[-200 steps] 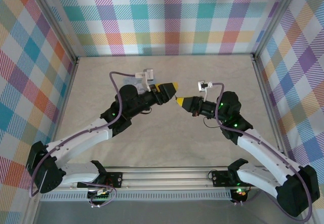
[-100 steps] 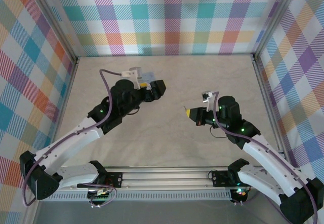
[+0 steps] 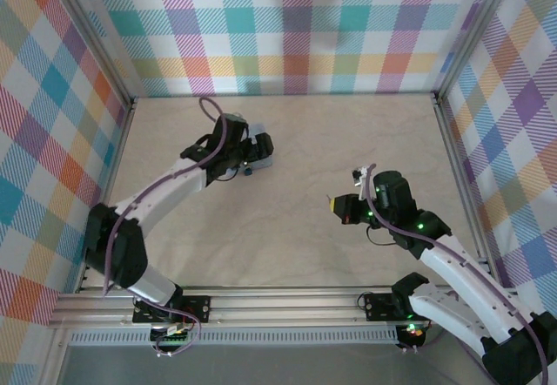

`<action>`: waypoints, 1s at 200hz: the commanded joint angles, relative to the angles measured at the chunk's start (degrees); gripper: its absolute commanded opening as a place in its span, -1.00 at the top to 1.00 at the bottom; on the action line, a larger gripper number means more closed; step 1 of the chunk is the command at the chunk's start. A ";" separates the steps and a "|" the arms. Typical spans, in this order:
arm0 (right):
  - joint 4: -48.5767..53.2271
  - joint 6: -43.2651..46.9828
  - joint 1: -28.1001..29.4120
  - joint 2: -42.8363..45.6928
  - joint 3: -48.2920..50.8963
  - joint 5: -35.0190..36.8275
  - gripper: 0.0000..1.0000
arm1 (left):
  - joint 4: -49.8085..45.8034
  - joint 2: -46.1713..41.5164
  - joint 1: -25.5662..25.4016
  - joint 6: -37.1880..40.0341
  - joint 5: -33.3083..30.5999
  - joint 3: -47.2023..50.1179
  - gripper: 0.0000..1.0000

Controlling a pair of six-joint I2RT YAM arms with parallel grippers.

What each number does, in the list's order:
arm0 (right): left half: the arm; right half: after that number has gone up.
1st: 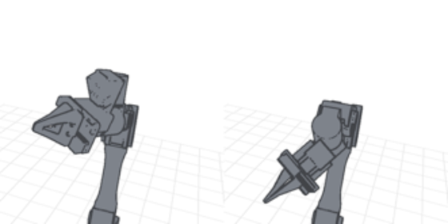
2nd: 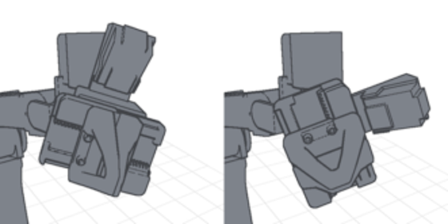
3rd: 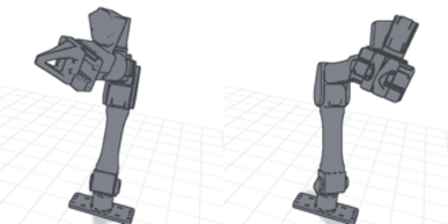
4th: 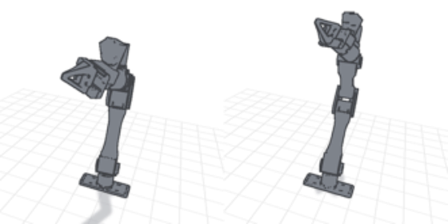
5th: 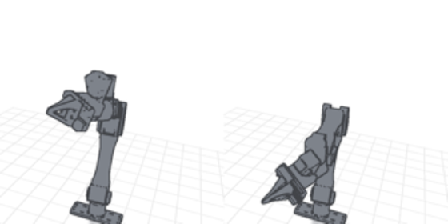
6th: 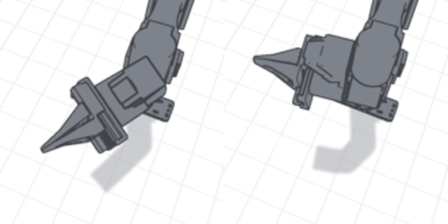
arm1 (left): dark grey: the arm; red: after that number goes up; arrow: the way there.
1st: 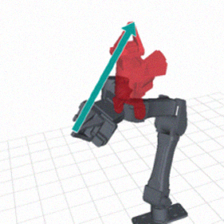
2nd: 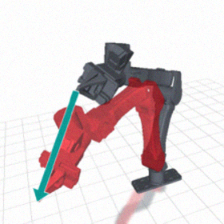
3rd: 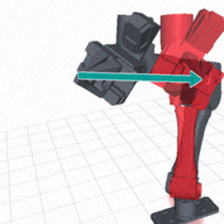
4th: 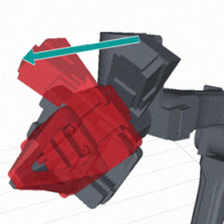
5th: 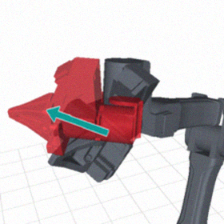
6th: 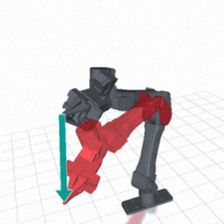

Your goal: Unlock the padlock with the key

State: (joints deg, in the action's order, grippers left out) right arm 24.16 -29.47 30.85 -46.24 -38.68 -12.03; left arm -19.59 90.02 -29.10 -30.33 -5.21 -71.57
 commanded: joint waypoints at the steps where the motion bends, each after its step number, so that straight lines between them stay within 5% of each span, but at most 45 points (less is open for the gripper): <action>1: 4.34 -0.59 0.25 1.37 0.34 1.86 1.00 | -3.52 4.89 0.27 4.19 -2.33 -6.24 -1.00; 81: 8.97 -2.21 0.26 3.82 1.38 3.77 1.00 | -13.74 21.70 0.27 7.94 -7.68 -22.27 -1.00; 200: 8.56 -2.58 0.26 4.18 2.70 4.12 1.00 | -14.80 33.24 -0.07 10.48 -3.66 -33.61 -1.00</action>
State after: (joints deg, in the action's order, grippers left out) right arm 32.64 -31.24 30.85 -41.85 -36.95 -8.34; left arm -34.46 121.60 -29.10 -21.52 -10.63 -102.24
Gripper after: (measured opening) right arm 0.051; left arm 0.998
